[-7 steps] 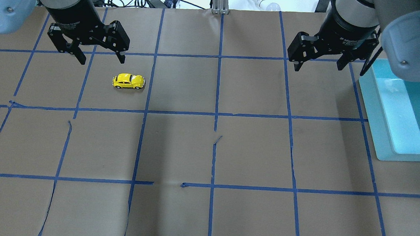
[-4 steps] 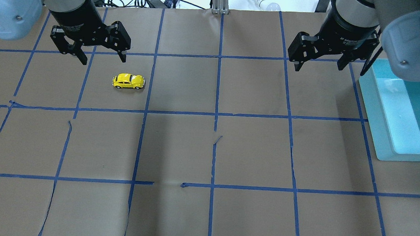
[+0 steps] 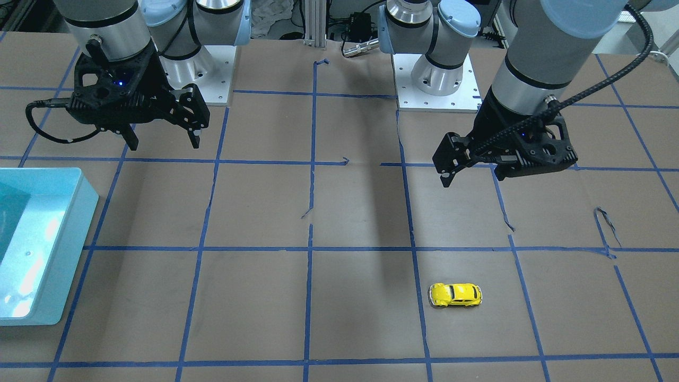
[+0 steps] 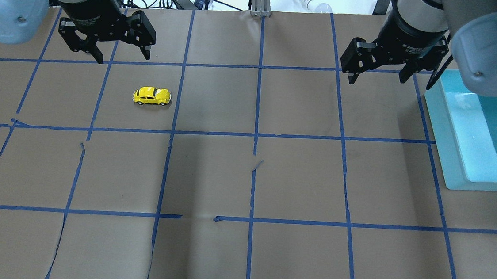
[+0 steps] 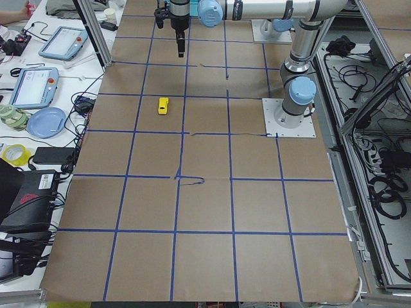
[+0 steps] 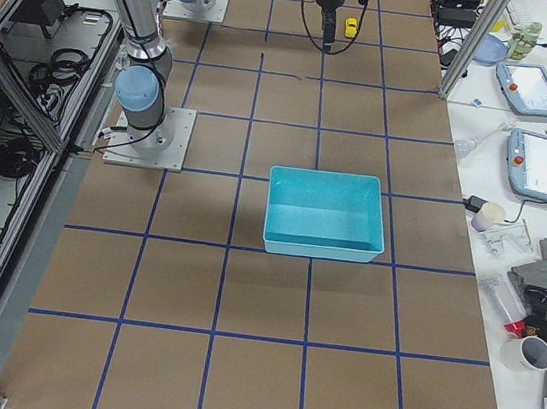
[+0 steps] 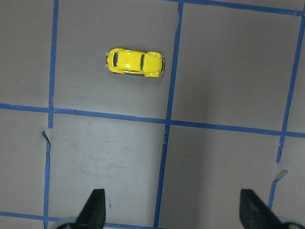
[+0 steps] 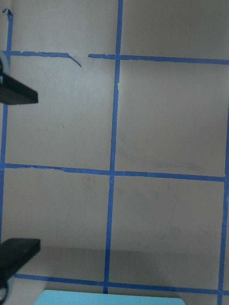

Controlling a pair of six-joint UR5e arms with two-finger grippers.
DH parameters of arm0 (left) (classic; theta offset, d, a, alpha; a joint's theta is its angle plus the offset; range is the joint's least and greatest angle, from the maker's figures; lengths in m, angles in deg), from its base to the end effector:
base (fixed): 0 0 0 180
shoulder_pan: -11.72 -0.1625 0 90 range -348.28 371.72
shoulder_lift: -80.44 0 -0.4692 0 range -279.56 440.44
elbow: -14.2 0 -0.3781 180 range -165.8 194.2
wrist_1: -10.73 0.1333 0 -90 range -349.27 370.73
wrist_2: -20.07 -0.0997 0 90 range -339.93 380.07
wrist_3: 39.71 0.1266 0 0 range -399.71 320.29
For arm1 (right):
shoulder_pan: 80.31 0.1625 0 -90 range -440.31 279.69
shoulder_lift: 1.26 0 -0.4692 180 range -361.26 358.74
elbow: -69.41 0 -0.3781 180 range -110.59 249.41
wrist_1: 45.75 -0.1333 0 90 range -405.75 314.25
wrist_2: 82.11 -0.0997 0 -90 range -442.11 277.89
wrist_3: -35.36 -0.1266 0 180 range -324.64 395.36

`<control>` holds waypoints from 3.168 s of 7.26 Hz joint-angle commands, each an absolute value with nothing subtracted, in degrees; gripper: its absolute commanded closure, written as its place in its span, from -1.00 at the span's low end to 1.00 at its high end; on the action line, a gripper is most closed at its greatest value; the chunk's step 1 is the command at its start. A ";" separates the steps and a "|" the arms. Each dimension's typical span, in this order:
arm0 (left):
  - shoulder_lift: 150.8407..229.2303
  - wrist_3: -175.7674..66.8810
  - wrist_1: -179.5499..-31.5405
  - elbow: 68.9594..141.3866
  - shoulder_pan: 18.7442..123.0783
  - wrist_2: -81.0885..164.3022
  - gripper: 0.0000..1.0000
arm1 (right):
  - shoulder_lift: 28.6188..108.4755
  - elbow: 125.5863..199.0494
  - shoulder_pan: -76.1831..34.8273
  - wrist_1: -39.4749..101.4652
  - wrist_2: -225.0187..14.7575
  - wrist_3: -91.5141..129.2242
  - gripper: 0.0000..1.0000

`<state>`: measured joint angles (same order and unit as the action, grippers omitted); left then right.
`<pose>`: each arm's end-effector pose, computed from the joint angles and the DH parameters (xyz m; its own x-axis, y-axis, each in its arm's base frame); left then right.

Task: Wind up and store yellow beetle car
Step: 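Lower the left gripper onto the yellow beetle car and close on it, then drag the car backward along the table with the left gripper, winding it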

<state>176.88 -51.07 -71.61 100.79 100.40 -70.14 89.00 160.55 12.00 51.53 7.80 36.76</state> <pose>-0.1204 -0.5427 0.4906 -0.9756 -0.2192 0.0123 -0.2194 0.9724 -0.0799 0.1531 -0.4833 0.5112 -0.9979 -0.0647 0.0012 -0.0645 0.9917 -0.1115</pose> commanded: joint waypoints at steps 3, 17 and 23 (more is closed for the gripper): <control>179.75 -90.68 -65.74 103.58 99.96 -69.92 -1.00 | 89.00 160.55 12.15 51.54 7.45 36.76 -1.00; 204.18 -118.37 -45.60 104.21 94.95 -63.25 -1.00 | 88.92 160.64 12.15 51.46 7.37 36.76 -1.00; 204.90 -119.34 -46.30 105.08 94.77 -64.56 -0.53 | 88.92 160.64 12.15 51.46 7.36 36.85 -1.00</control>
<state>204.95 -119.33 -45.97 105.05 94.78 -64.38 88.92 160.64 12.15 51.46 7.33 36.85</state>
